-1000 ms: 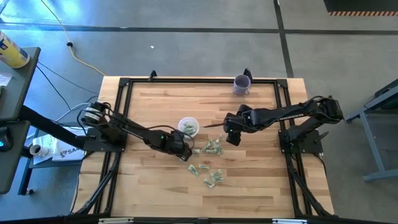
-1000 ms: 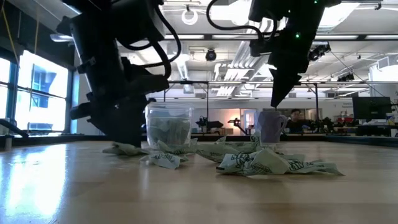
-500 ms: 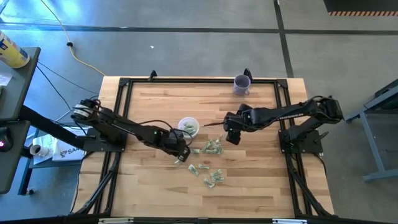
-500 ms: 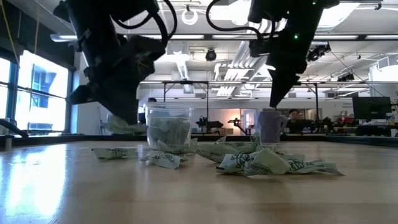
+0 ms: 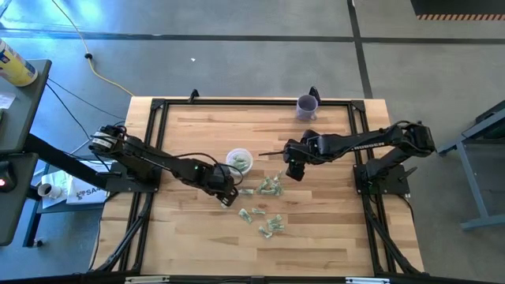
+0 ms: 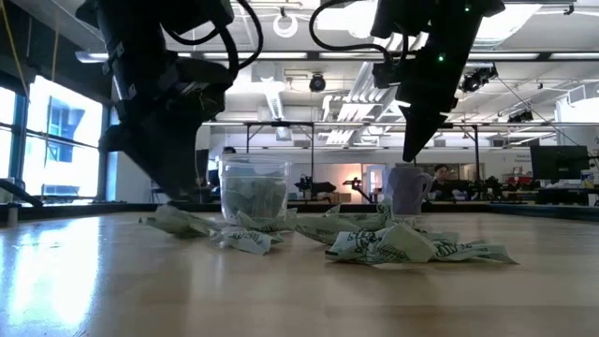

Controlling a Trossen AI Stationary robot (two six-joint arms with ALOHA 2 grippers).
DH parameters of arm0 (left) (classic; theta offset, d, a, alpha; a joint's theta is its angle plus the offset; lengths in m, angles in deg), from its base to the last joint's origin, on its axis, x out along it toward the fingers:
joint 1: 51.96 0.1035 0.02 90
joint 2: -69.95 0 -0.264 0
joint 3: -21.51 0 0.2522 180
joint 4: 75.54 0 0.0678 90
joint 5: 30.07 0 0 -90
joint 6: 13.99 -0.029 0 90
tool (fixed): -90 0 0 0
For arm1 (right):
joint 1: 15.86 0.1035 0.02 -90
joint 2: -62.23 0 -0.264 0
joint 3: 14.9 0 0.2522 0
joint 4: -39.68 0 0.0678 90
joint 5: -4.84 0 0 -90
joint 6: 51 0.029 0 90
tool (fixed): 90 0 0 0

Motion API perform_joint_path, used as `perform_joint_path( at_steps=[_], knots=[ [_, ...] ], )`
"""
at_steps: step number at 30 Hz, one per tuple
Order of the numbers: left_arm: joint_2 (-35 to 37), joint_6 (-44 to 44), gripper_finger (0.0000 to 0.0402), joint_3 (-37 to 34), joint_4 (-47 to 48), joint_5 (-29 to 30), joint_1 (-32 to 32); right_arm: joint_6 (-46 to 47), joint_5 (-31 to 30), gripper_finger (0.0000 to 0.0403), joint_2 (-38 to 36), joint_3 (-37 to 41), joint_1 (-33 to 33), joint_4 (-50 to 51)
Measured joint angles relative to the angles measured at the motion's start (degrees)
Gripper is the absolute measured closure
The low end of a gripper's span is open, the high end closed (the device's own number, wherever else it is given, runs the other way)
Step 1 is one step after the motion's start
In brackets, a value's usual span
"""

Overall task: Pick and place Stevia / Truvia into bins
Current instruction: Put the white stevia packet into the transparent container

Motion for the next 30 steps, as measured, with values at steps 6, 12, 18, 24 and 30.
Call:
perform_joint_path(
  at_steps=[6, 12, 18, 24, 30],
  knots=[
    [0.0, 2.3, 0.0107, 0.0, 3.9, 0.0, 0.0, -1.0, 0.0, 0.0151, 0.0, 0.0, -0.4, -0.3],
    [-0.2, 5.3, 0.0107, 0.0, 4.6, 2.0, 0.0, -1.0, 0.0, 0.0151, 0.0, 0.0, -0.9, -1.0],
    [-0.2, 6.3, 0.0163, 0.0, 0.8, 3.3, 0.1, -1.1, 0.0, 0.0151, 0.0, 0.0, -1.6, -1.5],
    [-3.0, 6.5, 0.0209, 0.0, -1.5, 5.8, 0.1, -1.1, 0.0, 0.0151, 0.0, 0.0, -1.9, -1.7],
    [-8.0, 7.8, 0.0231, 0.2, -3.6, 3.5, 0.0, -1.0, 0.1, 0.0151, 0.0, 0.0, -1.9, -1.7]
  ],
)
